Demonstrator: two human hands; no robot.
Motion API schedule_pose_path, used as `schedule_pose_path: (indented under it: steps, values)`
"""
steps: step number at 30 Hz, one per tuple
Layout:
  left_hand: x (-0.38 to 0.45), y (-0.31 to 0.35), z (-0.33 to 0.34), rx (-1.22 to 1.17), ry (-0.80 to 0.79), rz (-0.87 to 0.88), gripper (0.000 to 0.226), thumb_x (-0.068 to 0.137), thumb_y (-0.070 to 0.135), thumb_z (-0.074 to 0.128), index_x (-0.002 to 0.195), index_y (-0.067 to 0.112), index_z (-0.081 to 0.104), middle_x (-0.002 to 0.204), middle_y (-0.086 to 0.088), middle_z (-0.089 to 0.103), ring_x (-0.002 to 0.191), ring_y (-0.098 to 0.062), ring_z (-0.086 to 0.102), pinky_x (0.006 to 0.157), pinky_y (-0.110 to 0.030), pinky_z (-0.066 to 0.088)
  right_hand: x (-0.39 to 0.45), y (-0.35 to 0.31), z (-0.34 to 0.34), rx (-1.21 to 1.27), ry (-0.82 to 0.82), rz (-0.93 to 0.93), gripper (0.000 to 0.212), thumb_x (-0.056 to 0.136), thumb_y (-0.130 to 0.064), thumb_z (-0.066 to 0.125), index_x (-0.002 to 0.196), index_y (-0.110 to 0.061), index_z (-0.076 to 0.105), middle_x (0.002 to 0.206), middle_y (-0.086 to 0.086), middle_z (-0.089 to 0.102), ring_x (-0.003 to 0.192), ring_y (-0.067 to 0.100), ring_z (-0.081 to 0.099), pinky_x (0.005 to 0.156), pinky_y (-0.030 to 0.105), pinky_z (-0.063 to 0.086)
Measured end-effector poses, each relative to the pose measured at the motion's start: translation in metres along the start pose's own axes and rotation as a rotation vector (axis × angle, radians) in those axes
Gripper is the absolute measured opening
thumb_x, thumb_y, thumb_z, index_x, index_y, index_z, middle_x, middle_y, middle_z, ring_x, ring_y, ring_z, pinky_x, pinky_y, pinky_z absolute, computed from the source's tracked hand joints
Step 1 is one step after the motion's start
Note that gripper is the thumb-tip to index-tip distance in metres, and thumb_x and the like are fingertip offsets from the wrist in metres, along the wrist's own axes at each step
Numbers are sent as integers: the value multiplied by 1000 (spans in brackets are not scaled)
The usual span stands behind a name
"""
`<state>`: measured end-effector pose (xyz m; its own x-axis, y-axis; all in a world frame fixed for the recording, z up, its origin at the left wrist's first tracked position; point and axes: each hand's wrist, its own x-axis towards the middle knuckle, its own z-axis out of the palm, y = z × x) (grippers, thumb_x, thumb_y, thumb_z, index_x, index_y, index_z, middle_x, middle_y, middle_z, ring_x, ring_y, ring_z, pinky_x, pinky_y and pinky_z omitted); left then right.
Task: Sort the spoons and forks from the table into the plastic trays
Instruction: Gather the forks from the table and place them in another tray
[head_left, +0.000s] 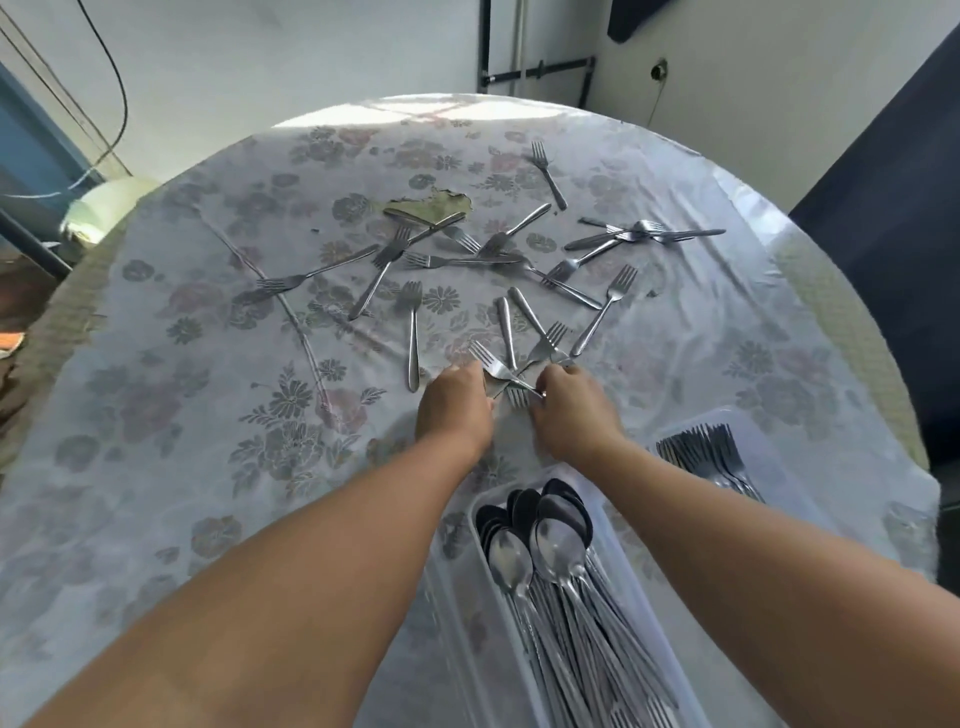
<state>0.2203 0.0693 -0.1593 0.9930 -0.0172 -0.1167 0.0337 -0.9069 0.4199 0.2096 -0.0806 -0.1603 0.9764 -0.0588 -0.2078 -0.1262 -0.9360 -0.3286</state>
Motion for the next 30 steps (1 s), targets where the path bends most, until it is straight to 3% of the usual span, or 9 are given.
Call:
schedule_pose_path:
  steps: [4,8,11,14,18,22,25,28,30]
  values:
    - [2,-1,-9,23,-169,-78,15,91,11,66,106,10,65,107,-12,68,96,-28,64,79,-39,55,6,5,-2,19,-67,22,16,94,-19,52,107,-16,61,117,11,58,109,33,55,91,44,51]
    - [0,-8,-32,-10,-391,-191,36,87,9,64,117,-10,63,115,-28,65,96,-34,68,69,-46,55,9,4,-13,188,-47,53,22,92,-5,39,109,-19,44,100,8,59,84,29,54,70,42,44]
    - [-4,-14,-41,12,-420,-221,41,91,10,59,125,-13,56,120,-27,64,89,-35,67,60,-47,48,14,-4,-21,267,-37,-1,18,99,-15,42,117,-20,43,97,6,57,81,30,54,67,39,37]
    - [-5,-20,-44,-50,-439,-262,31,94,19,63,117,-3,61,107,-19,68,82,-28,61,49,-30,35,26,-12,-26,213,27,-73,27,95,-19,49,122,-21,48,94,7,62,78,30,58,63,36,41]
    - [-13,-29,-49,-263,-524,-435,31,89,11,63,111,-11,58,74,-16,57,62,-28,57,55,-29,46,40,-15,-30,23,-3,-106,40,94,-13,49,132,-23,54,98,11,63,82,34,61,65,36,50]
    - [-17,-32,-58,-379,-446,-552,11,90,7,54,94,-3,57,63,-14,55,46,-24,53,41,-22,41,46,-14,-28,-173,-39,-240,51,100,-15,53,141,-45,55,121,5,67,93,32,67,66,33,51]
    - [-11,-35,-54,-570,-348,-615,42,87,5,48,129,-4,49,103,-19,69,75,-29,65,58,-33,47,49,-19,-26,-262,-21,-307,34,102,-15,56,128,-36,63,120,1,65,83,28,62,61,32,46]
    - [-8,-27,-56,-573,-161,-606,41,93,5,36,134,2,41,119,-23,63,88,-33,64,63,-35,51,46,-25,-27,-373,-15,-393,28,102,-14,57,124,-30,61,121,4,58,73,25,52,56,31,36]
    - [-4,-25,-58,-603,-70,-590,41,96,10,33,136,7,40,125,-21,60,102,-39,64,78,-46,56,45,-27,-27,-419,-27,-469,30,102,-16,57,129,-30,59,124,6,53,73,24,50,58,33,38]
